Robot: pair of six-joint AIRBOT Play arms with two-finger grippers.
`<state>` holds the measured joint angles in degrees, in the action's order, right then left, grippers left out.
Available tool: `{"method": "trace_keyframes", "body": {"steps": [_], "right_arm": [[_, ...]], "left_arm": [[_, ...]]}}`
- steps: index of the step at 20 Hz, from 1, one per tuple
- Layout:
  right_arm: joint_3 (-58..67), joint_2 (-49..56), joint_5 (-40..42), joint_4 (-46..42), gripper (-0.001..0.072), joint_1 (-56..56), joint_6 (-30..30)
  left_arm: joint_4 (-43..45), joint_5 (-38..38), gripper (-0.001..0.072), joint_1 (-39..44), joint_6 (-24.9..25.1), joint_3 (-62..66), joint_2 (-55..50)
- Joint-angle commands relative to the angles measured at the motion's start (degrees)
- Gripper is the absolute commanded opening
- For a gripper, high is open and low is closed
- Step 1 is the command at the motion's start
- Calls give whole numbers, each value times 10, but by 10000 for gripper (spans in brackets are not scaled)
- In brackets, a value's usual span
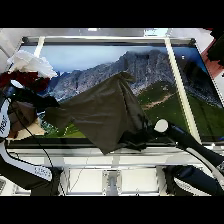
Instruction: Fold the shirts.
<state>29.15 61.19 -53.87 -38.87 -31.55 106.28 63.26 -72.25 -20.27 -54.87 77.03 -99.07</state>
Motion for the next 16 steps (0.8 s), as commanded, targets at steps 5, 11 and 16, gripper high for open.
{"method": "trace_keyframes", "body": {"steps": [5,11,16], "right_arm": [[-67,4,175,83,604,-60,50],[-67,47,219,114,513,-60,51],[-65,52,262,142,83,-59,0]], "left_arm": [[-7,-5,590,0,2,0,-1],[-7,-7,590,0,0,0,-1],[-7,-9,537,0,0,0,-1]]}}
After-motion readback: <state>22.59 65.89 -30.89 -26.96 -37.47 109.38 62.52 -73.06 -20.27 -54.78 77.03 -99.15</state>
